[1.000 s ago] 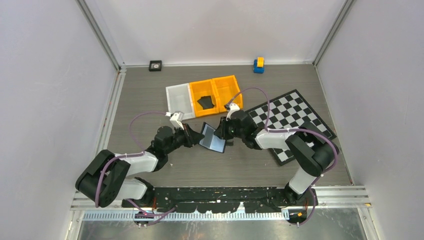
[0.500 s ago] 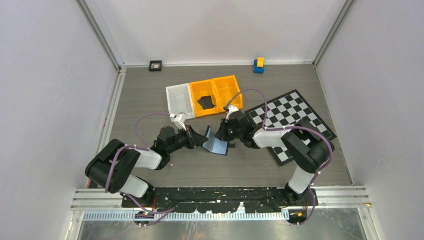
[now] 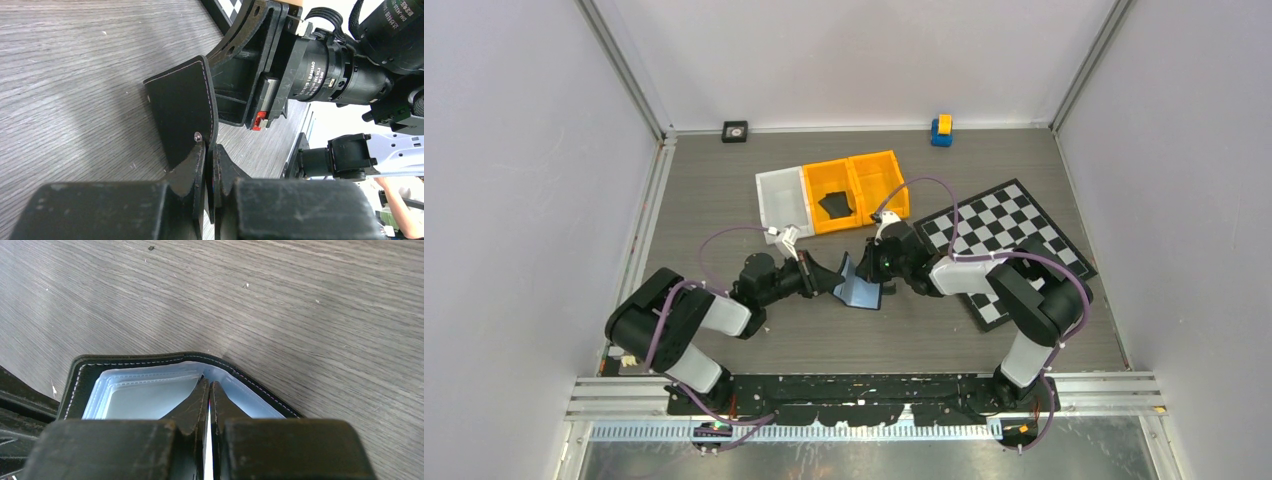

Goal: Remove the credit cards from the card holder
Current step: Remove the credit card from the card holder.

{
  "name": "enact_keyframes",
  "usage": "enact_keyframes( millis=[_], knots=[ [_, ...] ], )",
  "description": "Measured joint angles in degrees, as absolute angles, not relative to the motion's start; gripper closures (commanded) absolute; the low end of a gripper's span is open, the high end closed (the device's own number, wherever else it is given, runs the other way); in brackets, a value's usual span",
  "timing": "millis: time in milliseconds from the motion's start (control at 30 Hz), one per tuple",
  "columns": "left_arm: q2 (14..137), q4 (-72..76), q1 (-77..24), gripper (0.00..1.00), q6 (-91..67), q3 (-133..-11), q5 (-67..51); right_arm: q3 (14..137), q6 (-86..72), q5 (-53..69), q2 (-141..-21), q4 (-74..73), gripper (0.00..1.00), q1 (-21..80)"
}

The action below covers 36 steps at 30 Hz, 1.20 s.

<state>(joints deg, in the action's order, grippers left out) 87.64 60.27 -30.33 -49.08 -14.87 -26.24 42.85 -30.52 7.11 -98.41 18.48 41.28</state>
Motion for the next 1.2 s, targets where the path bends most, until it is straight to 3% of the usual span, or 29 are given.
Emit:
enact_keyframes(
  millis=[900,1067,1200],
  knots=[
    [91.3,63.7,-30.3,1.00,-51.7,-16.5,-28.8,42.9,-31.2,8.7,-99.1,19.2,0.95,41.1],
    [90.8,61.5,-30.3,1.00,-51.3,-16.8,-27.3,42.9,-31.2,7.3,-98.7,18.6,0.85,41.1],
    [85.2,53.5,-30.4,1.00,-48.8,-17.0,-23.6,41.5,-31.4,3.3,-94.3,16.1,0.84,41.1]
  ],
)
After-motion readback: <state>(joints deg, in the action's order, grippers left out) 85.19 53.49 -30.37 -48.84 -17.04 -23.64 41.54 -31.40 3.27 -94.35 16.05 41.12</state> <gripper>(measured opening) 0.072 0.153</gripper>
